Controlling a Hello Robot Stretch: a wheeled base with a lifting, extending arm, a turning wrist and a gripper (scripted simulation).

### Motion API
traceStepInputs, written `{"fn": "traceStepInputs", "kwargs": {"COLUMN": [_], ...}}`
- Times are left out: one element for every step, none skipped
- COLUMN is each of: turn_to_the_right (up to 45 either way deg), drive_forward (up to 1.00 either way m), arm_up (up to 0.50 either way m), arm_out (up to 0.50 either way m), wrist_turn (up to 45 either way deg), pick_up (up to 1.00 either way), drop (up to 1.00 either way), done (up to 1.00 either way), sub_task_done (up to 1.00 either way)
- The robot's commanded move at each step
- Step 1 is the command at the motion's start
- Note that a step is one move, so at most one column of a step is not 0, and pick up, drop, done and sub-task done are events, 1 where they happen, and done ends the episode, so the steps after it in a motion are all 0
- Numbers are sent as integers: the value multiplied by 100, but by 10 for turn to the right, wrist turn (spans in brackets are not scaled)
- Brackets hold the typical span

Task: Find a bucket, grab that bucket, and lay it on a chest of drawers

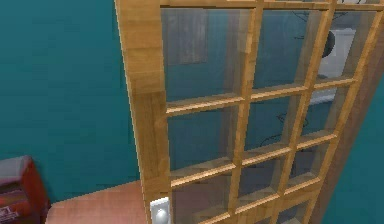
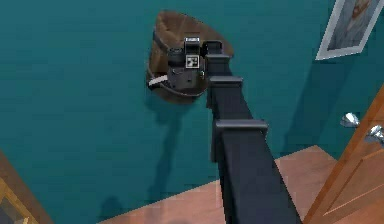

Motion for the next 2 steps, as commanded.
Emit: {"fn": "traceStepInputs", "kwargs": {"turn_to_the_right": [0,0], "drive_forward": [0,0], "arm_up": [0,0], "arm_out": [0,0], "wrist_turn": [-450,-450], "pick_up": [0,0], "drop": [0,0], "done": [0,0], "sub_task_done": [0,0]}}
